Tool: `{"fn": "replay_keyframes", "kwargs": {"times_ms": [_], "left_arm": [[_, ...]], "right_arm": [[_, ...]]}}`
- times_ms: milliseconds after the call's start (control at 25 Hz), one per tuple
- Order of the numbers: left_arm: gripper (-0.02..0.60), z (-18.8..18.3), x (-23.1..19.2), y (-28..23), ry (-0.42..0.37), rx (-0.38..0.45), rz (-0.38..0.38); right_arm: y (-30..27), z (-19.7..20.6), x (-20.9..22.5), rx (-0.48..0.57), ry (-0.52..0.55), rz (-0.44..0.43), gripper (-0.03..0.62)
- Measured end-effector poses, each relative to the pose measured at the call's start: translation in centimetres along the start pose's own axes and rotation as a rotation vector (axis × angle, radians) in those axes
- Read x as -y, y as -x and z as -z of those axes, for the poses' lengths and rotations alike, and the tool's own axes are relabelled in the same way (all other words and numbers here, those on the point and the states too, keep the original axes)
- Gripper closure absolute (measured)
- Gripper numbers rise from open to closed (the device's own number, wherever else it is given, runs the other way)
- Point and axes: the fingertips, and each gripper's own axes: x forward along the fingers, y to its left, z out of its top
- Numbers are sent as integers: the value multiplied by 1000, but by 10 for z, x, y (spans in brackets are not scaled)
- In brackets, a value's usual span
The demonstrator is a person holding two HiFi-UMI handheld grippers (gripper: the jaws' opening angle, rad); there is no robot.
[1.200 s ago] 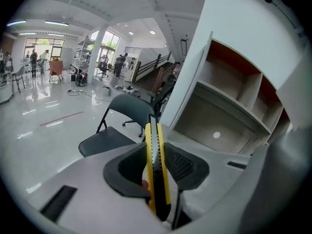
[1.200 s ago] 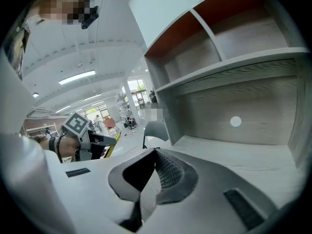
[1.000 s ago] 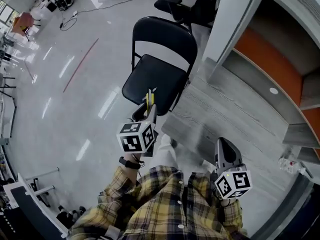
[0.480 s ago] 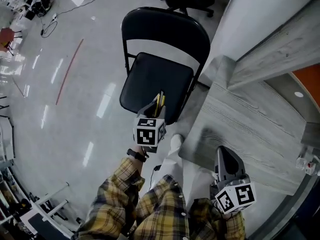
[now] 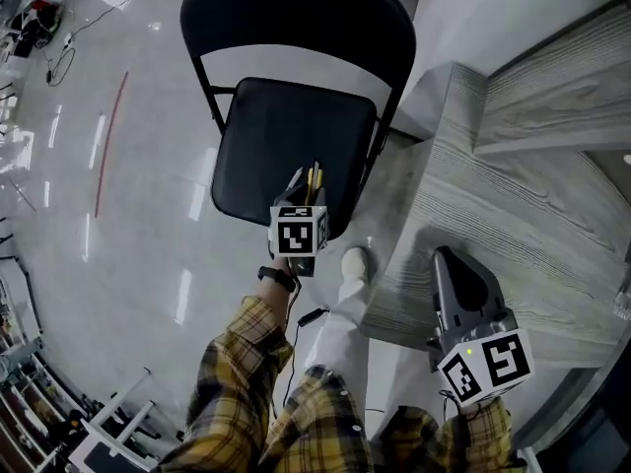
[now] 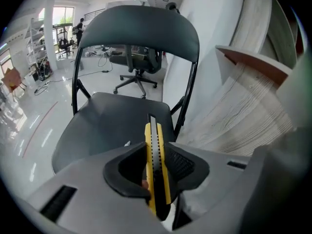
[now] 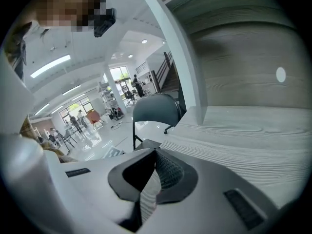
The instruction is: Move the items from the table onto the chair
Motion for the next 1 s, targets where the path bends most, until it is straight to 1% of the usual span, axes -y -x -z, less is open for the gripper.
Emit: {"fn": "replay_keyframes", "kwargs": {"times_ms": [240, 320, 480, 680, 880, 1000], "left_arm": [[465, 30, -16, -43, -26, -52, -27], [465, 38, -16, -52, -33, -69, -27], [465, 47, -16, -62, -23, -105, -29], [463, 52, -17, -65, -29, -132, -40], [463, 51, -22, -58, -41, -139, -47], [463, 43, -22, -46, -41, -131, -46]], "right_arm": [[-33, 3, -27, -28, 52, -71, 577], [-37, 2, -37, -29, 64, -96, 577], [-38, 2, -47, -34, 75, -123, 577], [-38, 6, -49, -50, 69, -120, 577], [-36, 6, -50, -49, 65, -111, 577], [-32, 0, -51, -39, 59, -105, 577]]}}
